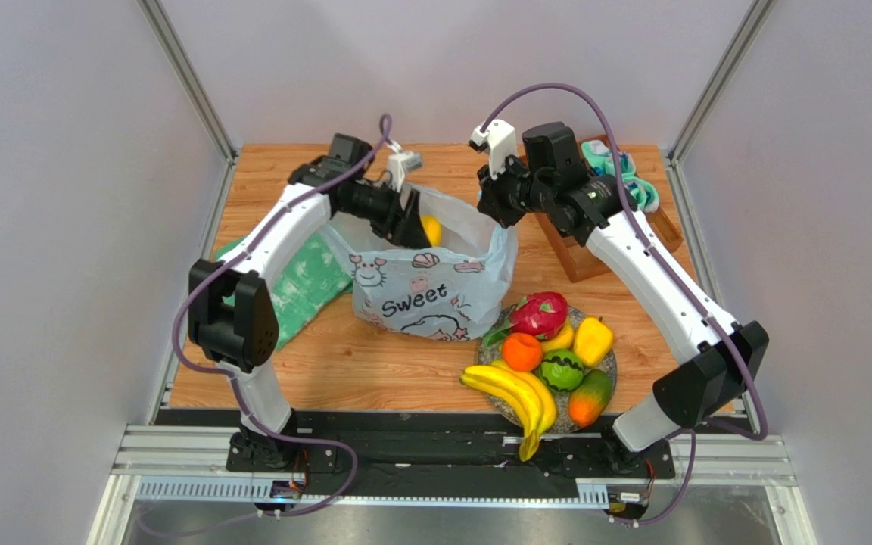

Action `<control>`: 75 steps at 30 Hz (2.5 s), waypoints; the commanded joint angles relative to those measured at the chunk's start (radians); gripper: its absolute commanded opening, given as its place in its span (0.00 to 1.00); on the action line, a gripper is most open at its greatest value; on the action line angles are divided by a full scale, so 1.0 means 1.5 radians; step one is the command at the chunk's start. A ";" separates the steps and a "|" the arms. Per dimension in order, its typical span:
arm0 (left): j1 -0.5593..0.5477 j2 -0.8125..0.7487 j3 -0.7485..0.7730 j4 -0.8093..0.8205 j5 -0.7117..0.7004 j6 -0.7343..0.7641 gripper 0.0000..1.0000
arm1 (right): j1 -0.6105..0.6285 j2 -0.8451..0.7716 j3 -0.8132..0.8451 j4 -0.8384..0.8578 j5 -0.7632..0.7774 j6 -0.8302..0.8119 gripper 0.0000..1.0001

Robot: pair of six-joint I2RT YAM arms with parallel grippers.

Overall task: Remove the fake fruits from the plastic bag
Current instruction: Take out the fake fruit from the plastic bag, then place the fake fruit on the plate.

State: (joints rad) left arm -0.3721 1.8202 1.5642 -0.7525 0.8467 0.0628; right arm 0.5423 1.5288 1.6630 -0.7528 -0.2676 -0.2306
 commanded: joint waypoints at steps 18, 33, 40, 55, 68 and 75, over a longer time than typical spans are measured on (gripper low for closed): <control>0.051 -0.257 0.061 0.129 0.184 -0.112 0.00 | -0.030 0.314 0.416 0.063 -0.003 0.021 0.00; -0.245 -0.172 -0.045 0.075 0.001 0.225 0.00 | -0.065 0.266 0.309 0.035 -0.118 0.065 0.00; -0.347 -0.013 0.037 0.166 -0.007 0.176 0.00 | -0.088 0.265 0.298 0.036 -0.121 0.073 0.00; -0.449 0.109 0.037 0.463 -0.208 0.009 0.00 | -0.124 0.282 0.279 0.045 -0.135 0.114 0.00; -0.457 0.127 0.008 0.450 -0.198 -0.031 0.46 | -0.128 0.284 0.279 0.043 -0.146 0.115 0.00; -0.456 0.118 0.010 0.436 -0.180 -0.019 0.71 | -0.129 0.284 0.283 0.046 -0.141 0.116 0.00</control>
State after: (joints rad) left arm -1.0523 2.0129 1.5753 -0.1104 0.5510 0.0311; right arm 0.3508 1.9770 2.0754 -0.7166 -0.4667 -0.0738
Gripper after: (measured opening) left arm 0.748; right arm 0.010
